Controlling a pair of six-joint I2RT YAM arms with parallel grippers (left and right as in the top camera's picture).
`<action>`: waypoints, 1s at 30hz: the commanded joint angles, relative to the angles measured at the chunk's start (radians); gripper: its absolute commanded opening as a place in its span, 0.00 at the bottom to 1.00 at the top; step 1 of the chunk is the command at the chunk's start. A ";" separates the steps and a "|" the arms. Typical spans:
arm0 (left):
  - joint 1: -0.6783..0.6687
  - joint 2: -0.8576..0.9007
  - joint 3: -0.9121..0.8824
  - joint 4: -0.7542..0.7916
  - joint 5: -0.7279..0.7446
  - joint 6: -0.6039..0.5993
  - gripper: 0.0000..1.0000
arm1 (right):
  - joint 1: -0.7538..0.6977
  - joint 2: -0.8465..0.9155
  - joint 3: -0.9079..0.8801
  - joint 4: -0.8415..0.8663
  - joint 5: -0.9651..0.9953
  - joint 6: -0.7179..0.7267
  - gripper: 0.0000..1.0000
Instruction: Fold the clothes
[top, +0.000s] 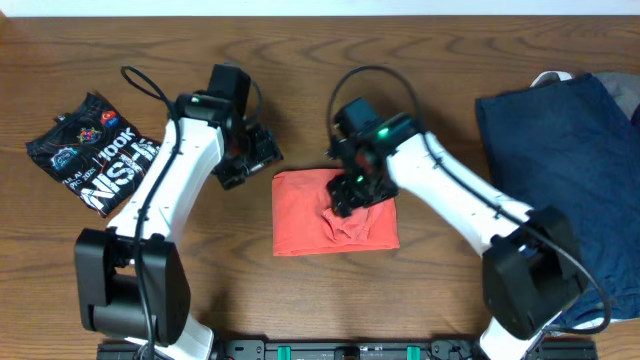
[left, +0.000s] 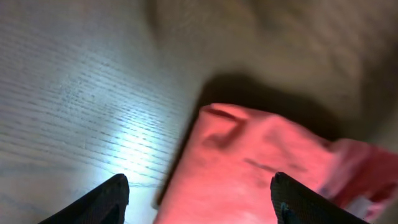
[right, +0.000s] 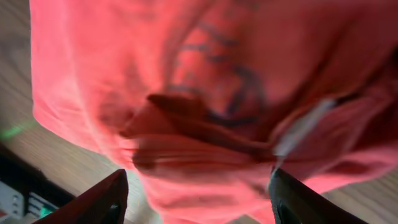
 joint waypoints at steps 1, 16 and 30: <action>-0.002 0.016 -0.044 0.027 0.035 0.022 0.74 | 0.050 -0.027 0.010 0.002 0.100 0.049 0.71; -0.126 0.018 -0.220 0.212 0.079 0.036 0.74 | 0.058 -0.028 -0.060 -0.145 0.318 0.385 0.01; -0.211 0.020 -0.303 0.186 0.080 0.036 0.66 | 0.021 -0.027 -0.175 -0.307 0.472 0.532 0.16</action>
